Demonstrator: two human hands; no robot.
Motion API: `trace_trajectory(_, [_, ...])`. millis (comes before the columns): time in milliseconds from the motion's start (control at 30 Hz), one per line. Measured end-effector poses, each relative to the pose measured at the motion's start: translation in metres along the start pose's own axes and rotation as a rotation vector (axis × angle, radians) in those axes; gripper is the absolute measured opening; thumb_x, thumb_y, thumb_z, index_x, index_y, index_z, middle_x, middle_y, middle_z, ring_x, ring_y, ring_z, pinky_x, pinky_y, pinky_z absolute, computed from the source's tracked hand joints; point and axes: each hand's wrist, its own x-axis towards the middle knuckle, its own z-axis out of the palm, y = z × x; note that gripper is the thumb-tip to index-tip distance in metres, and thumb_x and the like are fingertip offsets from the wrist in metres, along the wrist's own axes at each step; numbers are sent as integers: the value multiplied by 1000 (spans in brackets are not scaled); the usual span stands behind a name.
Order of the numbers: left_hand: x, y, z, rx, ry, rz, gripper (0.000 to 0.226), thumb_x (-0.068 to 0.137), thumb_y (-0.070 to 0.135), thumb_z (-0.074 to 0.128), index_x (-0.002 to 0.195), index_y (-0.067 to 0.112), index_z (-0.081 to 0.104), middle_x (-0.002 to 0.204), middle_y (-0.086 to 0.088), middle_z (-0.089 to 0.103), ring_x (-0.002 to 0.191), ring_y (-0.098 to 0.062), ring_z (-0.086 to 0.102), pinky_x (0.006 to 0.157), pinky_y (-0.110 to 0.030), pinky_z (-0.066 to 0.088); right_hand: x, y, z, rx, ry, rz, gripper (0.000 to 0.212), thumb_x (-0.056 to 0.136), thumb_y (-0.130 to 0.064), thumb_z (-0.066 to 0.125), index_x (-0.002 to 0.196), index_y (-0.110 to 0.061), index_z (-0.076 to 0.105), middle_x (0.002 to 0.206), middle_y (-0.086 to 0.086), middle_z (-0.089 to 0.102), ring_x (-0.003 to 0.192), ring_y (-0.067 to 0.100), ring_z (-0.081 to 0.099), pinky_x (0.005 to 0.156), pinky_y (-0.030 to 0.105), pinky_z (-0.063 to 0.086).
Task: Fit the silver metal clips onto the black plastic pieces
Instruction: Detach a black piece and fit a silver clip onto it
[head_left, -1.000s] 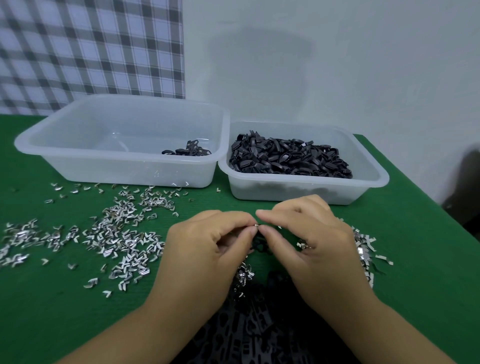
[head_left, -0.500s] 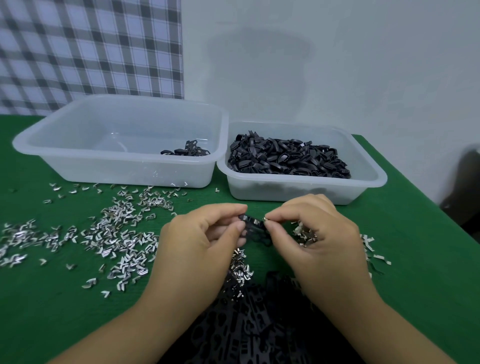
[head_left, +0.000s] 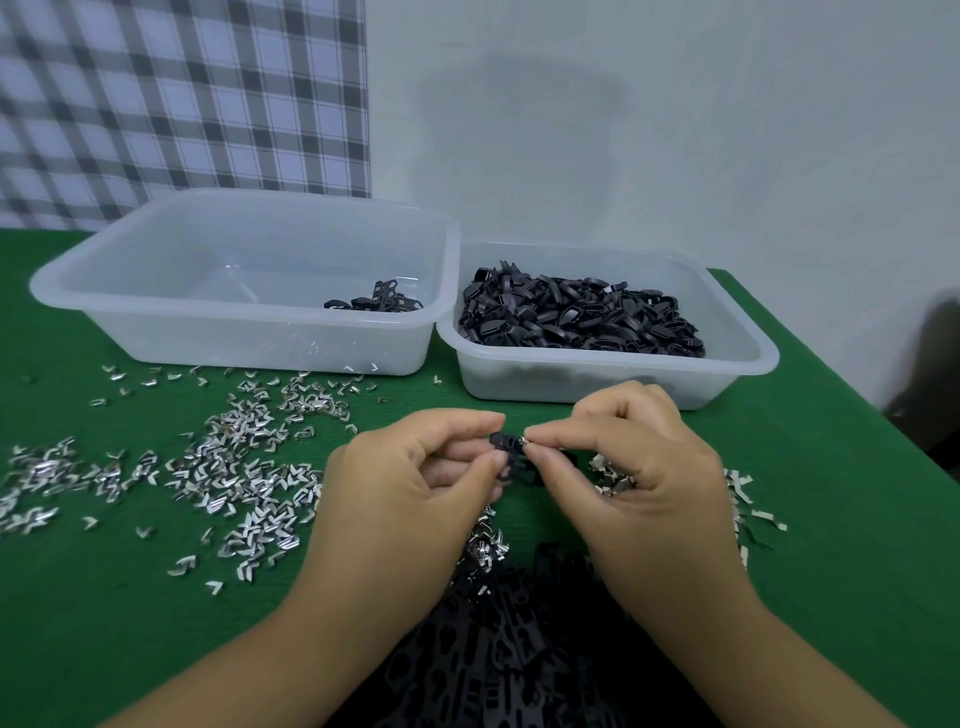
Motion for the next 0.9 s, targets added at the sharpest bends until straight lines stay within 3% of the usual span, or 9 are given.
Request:
trace_trajectory(400, [-2, 2, 1, -7, -16, 55, 36, 72, -3, 76, 83, 32, 74, 70, 7, 74, 63, -9, 71, 63, -16, 56, 1, 0, 1, -109, -5, -62, 3, 75, -13, 71, 76, -15, 74, 72, -6, 54, 75, 16, 50, 66, 15, 37])
trace_trajectory(567, [-2, 1, 1, 62, 0, 80, 35, 72, -2, 76, 83, 31, 74, 72, 7, 73, 63, -8, 71, 64, -18, 57, 1, 0, 2, -151, -11, -133, 2, 76, -11, 72, 76, -11, 74, 73, -3, 53, 74, 16, 47, 65, 18, 38])
trace_trajectory(700, [-2, 1, 1, 115, 8, 106, 42, 75, 2, 74, 92, 39, 67, 76, 10, 72, 63, -5, 70, 63, -14, 54, 1, -1, 1, -66, -43, -67, 4, 74, -16, 72, 77, -16, 74, 73, -6, 54, 75, 15, 49, 66, 17, 38])
trace_trajectory(900, [-3, 2, -1, 222, 8, 215, 42, 76, -1, 72, 86, 36, 56, 81, 13, 69, 68, -3, 69, 61, -12, 52, 1, 0, -1, 33, -205, 79, 19, 77, -26, 66, 95, -23, 72, 86, -13, 60, 88, 10, 53, 78, 14, 38])
